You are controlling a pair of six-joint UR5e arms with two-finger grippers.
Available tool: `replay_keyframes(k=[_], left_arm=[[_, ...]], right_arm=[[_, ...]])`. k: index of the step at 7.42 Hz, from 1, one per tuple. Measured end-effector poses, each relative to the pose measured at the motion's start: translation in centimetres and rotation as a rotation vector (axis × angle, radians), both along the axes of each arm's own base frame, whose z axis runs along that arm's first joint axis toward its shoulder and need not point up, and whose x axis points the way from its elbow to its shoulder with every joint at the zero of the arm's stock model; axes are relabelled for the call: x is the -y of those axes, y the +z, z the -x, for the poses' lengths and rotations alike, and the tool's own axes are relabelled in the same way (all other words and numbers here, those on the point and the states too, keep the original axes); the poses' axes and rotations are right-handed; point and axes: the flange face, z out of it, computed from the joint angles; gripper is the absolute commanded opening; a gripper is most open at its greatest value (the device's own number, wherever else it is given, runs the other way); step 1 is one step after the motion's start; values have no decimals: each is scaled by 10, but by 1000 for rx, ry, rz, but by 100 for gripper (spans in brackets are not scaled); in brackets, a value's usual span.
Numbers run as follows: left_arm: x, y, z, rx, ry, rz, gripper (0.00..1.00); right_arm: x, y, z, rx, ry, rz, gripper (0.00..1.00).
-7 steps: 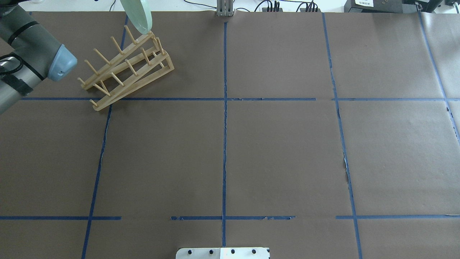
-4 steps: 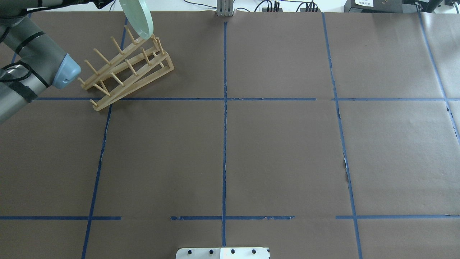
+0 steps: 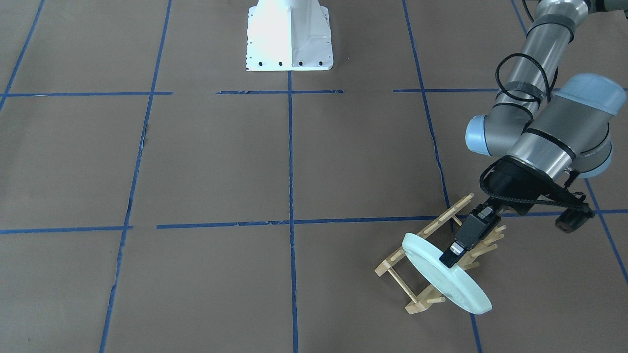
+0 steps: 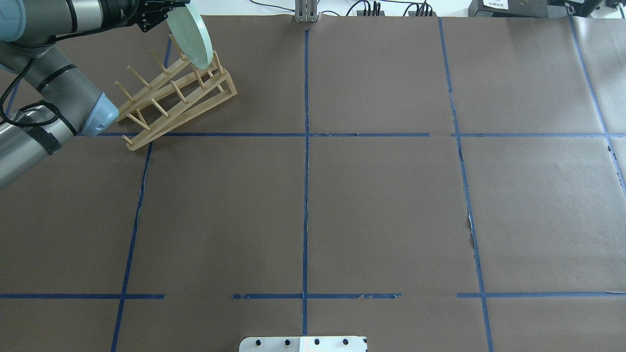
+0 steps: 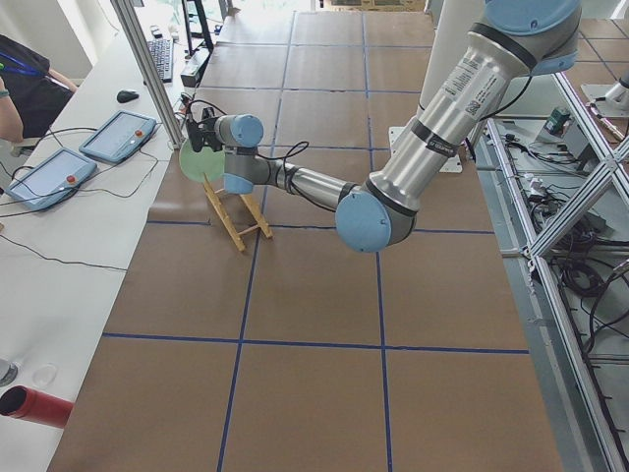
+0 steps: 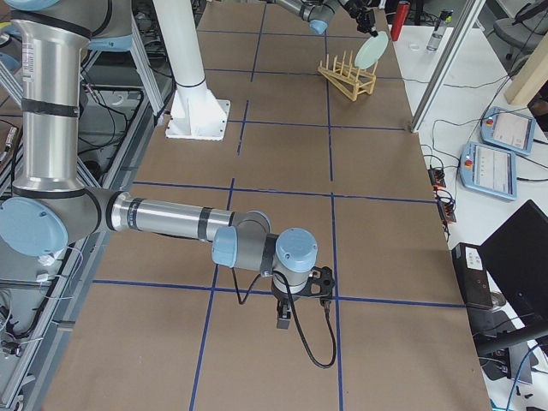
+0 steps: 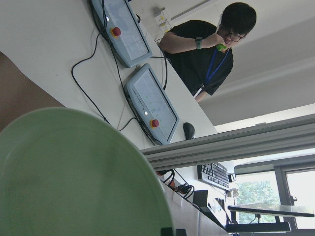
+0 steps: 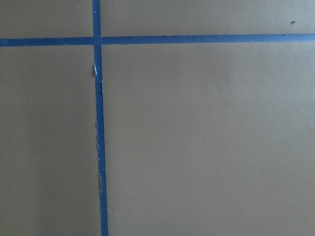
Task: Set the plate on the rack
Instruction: 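Lower the plate between the rack's pegs with the left gripper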
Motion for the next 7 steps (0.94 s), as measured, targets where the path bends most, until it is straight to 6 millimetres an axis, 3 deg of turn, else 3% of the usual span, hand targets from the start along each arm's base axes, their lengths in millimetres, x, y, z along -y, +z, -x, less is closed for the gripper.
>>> replay_keyframes(k=[1,2,3,4,7], left_arm=[[-3,3,-8,3,4,4,0],[-6,7,-14,6,10,8,21],[-8,11,-16,10,13,11,52],[-10,16,-17,15,12,15,97],[-12,17,-15,37,24,35,100]], right_arm=[[0,0,0,0,0,0,100],[0,1,0,0,0,1,100],[0,1,0,0,0,1,100],[0,1,0,0,0,1,100],[0,0,0,0,1,0,100]])
